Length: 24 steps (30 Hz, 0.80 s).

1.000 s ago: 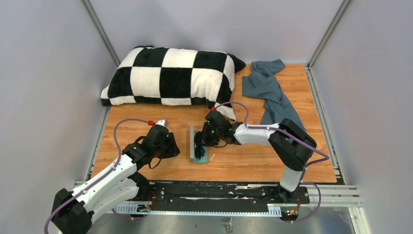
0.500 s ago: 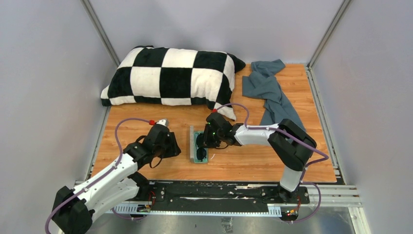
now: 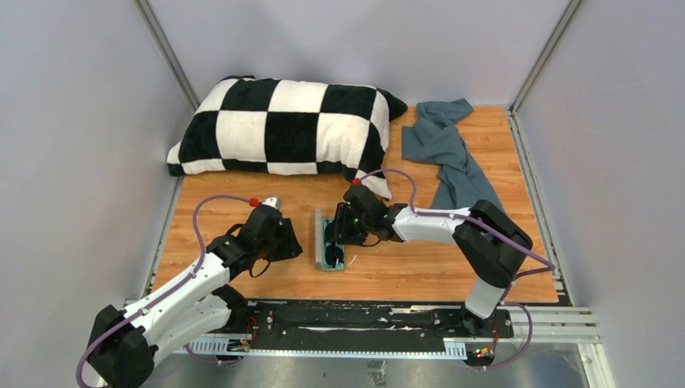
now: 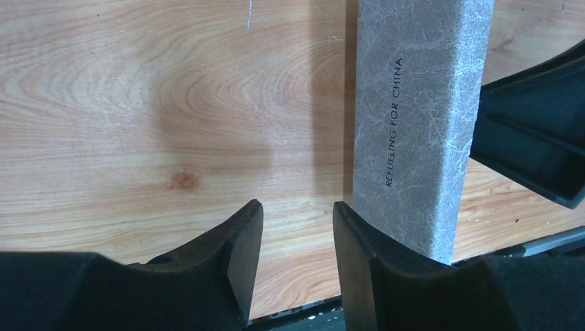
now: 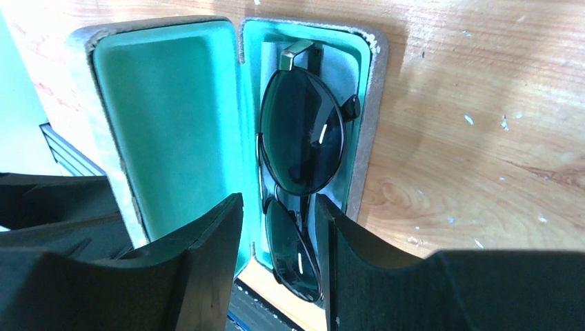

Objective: Organize the sunglasses
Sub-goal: Place the sunglasses in the sunglasses case, then close the sunglasses case at the center of the board.

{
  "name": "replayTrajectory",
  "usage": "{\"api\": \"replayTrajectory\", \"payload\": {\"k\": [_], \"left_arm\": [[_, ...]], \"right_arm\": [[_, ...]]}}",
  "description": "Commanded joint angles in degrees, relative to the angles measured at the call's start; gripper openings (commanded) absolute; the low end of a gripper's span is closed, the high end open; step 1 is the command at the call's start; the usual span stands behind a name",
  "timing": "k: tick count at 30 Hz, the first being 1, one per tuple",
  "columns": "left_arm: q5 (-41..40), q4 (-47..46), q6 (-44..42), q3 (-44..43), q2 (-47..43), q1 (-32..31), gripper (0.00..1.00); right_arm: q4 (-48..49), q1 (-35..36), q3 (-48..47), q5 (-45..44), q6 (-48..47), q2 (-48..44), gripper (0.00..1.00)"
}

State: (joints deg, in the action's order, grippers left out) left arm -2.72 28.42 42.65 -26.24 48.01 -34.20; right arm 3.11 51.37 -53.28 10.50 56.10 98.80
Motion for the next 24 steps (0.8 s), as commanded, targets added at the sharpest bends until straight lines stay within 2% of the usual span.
{"api": "replayTrajectory", "payload": {"k": [1, 9, 13, 17, 24], "left_arm": [[0.4, -0.6, 0.3, 0.7, -0.1, 0.3, 0.48], [0.1, 0.0, 0.3, 0.2, -0.5, 0.4, 0.48], [-0.1, 1.1, 0.3, -1.2, -1.3, 0.3, 0.48], [0.7, 0.3, 0.8, -2.6, -3.2, 0.3, 0.48], [2.4, -6.5, 2.5, -2.6, -6.3, 0.3, 0.48]], "right_arm": [[-2.9, 0.7, 1.6, -1.5, -1.2, -3.3, 0.48], [-7.7, 0.7, 2.7, -2.4, -3.0, -9.0, 0.51], [-11.0, 0.4, 4.4, -6.8, -5.2, -14.4, 0.51], [-10.8, -1.1, 6.8, -7.7, -6.6, -16.9, 0.46], [-5.3, -2.0, 8.2, -1.1, -6.4, -12.9, 0.32]]}}
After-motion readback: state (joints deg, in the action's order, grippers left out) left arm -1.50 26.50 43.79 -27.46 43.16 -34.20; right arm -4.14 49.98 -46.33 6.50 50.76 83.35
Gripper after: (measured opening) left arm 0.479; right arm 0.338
